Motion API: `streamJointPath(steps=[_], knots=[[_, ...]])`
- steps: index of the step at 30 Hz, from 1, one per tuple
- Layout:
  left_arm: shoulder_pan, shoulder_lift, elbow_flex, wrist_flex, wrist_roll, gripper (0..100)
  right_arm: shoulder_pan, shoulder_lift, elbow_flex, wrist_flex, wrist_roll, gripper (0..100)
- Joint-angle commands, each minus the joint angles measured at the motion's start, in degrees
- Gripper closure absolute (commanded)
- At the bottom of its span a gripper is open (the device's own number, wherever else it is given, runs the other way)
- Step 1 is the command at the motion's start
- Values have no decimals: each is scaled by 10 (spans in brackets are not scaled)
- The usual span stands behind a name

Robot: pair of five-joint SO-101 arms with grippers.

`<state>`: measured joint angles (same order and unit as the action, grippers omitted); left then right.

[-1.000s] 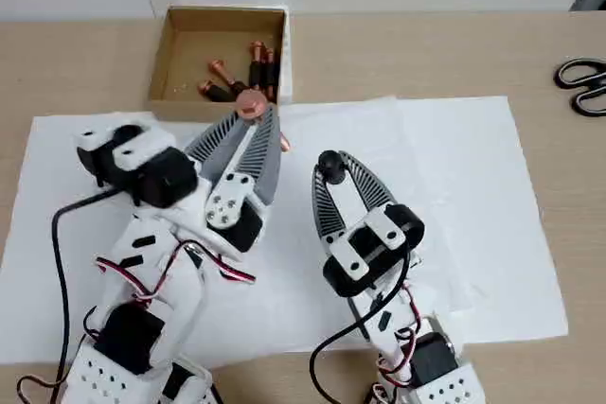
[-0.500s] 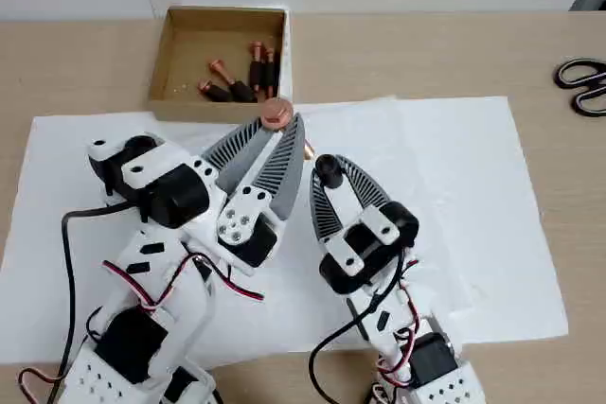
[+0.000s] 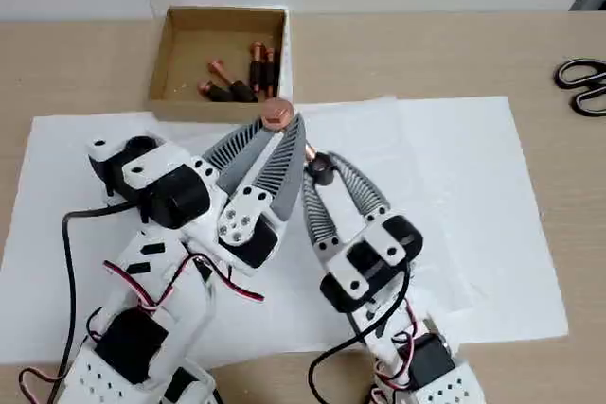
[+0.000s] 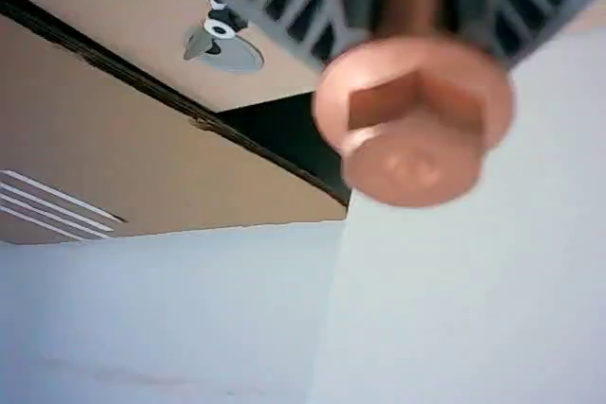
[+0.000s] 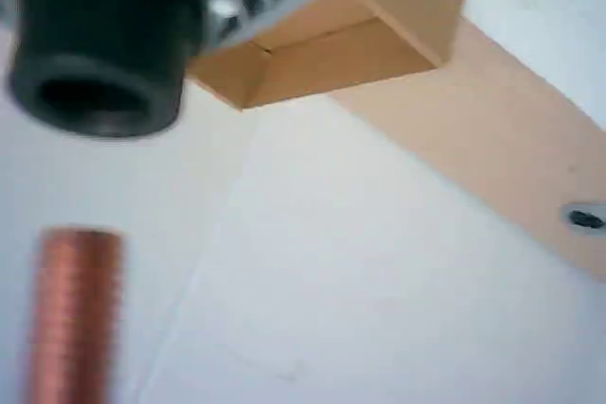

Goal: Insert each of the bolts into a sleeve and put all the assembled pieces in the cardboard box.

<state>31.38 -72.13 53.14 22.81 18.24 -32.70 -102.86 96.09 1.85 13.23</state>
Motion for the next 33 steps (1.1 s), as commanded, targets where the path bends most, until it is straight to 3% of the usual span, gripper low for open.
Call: streamJointPath(steps=[1,9,14,29,33], knots=[[4,1,-34,-17,-4,994,-13,-4,3,-14,-2,994],[3,0,-8,-12,-28,994,-11,-4,4,-13,-2,994],[23,-1,1,38,-25,994,-11,-4,4,-13,-2,994],[24,-4,62,36,-31,994,-11,-8,4,-13,-2,994],[24,-4,72,27,-61,994,-11,-8,2,-13,-2,994]])
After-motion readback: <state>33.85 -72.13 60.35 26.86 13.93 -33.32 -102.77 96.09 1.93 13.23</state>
